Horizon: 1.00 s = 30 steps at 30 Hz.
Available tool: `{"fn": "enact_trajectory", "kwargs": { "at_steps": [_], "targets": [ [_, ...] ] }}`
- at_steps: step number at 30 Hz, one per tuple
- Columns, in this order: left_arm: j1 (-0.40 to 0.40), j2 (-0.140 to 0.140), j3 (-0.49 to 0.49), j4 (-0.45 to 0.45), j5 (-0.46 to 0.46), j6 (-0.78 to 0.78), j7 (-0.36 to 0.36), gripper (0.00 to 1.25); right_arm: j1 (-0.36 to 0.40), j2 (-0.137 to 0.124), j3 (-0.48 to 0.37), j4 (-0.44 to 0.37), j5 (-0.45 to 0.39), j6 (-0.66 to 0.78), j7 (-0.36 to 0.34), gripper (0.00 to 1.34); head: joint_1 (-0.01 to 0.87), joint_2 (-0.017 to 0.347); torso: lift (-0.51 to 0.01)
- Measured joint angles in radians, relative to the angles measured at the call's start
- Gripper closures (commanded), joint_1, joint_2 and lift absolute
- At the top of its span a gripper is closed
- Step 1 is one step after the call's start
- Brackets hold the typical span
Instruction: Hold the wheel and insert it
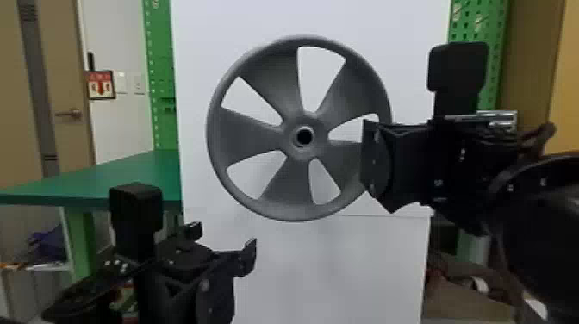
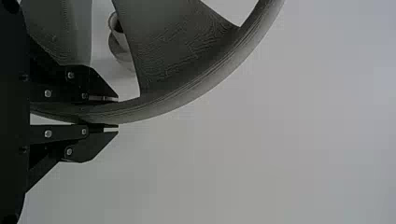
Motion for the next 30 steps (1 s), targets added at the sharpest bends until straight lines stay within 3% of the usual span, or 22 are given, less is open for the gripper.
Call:
{"fn": "enact_trajectory", "kwargs": {
  "at_steps": [30],
  "targets": [
    [-0.004, 0.000, -0.006, 0.003, -0.002, 0.000, 0.000, 0.15, -0.008, 0.000, -0.013, 0.036, 0.007, -0.026, 0.000, 1.20, 0.179, 0.101, -0.493]
  ]
}}
